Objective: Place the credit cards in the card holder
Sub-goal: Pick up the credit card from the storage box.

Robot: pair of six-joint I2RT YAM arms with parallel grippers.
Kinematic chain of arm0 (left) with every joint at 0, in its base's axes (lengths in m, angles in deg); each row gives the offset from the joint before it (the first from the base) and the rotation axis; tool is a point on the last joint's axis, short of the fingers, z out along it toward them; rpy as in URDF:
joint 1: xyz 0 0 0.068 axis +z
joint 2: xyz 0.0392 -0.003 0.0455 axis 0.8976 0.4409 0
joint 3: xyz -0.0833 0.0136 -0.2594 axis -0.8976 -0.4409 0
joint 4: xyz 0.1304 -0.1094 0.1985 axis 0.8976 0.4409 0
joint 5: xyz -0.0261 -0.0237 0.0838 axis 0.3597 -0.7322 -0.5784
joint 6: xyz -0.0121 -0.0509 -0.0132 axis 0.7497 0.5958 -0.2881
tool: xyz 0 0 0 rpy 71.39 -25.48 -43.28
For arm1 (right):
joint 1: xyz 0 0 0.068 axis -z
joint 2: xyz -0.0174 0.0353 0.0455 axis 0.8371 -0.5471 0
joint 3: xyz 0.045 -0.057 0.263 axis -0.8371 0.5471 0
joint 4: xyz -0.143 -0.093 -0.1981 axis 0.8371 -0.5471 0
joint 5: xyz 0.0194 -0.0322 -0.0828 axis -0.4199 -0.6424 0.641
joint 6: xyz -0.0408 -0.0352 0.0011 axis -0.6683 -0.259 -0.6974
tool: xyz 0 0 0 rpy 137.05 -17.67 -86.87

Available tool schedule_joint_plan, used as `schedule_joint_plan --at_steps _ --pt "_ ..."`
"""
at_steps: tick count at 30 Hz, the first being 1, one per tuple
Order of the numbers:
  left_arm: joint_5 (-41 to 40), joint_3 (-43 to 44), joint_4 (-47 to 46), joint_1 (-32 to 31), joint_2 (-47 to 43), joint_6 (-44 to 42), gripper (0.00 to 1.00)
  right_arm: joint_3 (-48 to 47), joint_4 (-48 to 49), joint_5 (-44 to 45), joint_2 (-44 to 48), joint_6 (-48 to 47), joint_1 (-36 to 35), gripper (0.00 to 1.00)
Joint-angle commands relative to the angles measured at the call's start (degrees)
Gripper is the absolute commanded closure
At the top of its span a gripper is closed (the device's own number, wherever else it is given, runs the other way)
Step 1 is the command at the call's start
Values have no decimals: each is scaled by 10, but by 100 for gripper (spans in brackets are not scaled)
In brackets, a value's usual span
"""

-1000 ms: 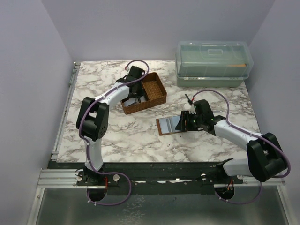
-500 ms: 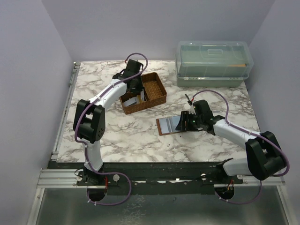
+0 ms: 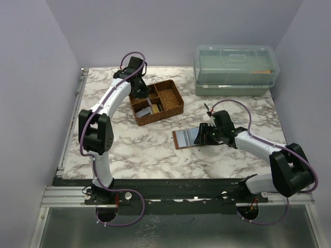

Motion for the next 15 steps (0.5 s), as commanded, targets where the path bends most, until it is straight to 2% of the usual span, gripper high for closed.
schedule_joint_plan --at_steps 1,8,15 --pt "-8 23 105 9 26 123 100 -16 -12 5 -12 1 2 42" --pt "15 25 142 25 26 226 100 -59 31 -75 -17 -25 -3 42" --pt "87 28 180 37 41 262 100 -148 129 -76 -47 -76 -63 39"
